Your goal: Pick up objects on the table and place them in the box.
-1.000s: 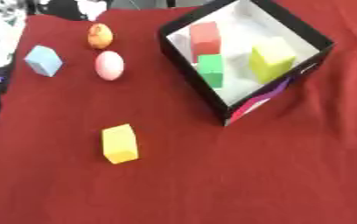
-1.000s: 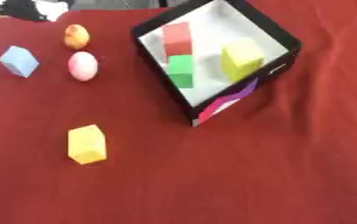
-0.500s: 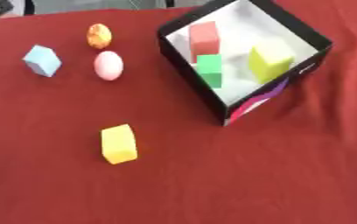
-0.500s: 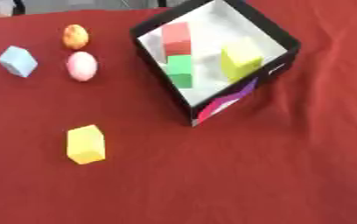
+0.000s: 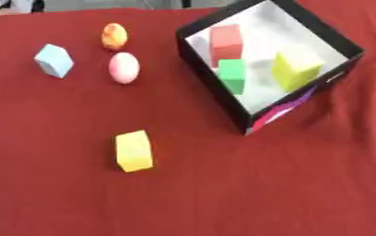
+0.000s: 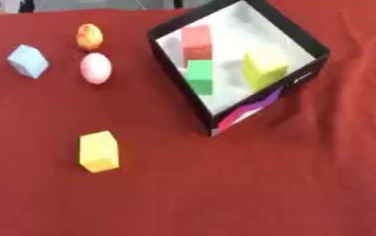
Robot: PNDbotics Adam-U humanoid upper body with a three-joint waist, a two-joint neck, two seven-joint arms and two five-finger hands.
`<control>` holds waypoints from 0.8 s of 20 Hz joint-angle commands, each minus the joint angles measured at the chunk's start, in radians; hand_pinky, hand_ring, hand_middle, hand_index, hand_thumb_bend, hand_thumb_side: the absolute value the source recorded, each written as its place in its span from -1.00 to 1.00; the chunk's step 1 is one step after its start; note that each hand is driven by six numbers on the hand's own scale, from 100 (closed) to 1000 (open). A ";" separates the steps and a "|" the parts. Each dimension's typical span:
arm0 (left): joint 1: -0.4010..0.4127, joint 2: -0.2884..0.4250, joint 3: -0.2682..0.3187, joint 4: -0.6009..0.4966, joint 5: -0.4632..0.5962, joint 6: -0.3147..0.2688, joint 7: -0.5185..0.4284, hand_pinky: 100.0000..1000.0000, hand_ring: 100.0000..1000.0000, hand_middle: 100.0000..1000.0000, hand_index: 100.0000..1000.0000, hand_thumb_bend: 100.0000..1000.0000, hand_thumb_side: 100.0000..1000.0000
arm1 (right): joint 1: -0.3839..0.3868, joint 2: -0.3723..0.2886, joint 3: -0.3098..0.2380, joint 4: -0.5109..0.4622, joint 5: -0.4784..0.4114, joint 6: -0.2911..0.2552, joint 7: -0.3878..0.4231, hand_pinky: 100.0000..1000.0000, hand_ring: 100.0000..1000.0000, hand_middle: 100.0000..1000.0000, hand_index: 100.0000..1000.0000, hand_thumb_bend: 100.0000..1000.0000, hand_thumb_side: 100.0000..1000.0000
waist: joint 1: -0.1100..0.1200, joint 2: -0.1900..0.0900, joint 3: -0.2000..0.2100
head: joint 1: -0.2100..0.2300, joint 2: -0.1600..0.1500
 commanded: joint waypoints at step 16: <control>-0.048 0.017 0.010 0.134 -0.225 -0.131 0.086 0.70 0.73 0.52 0.55 0.59 -0.98 | -0.023 0.006 0.017 -0.023 0.057 -0.032 0.011 0.94 0.24 0.12 0.38 -1.00 -0.12 | -0.008 0.018 -0.020 | 0.020 -0.045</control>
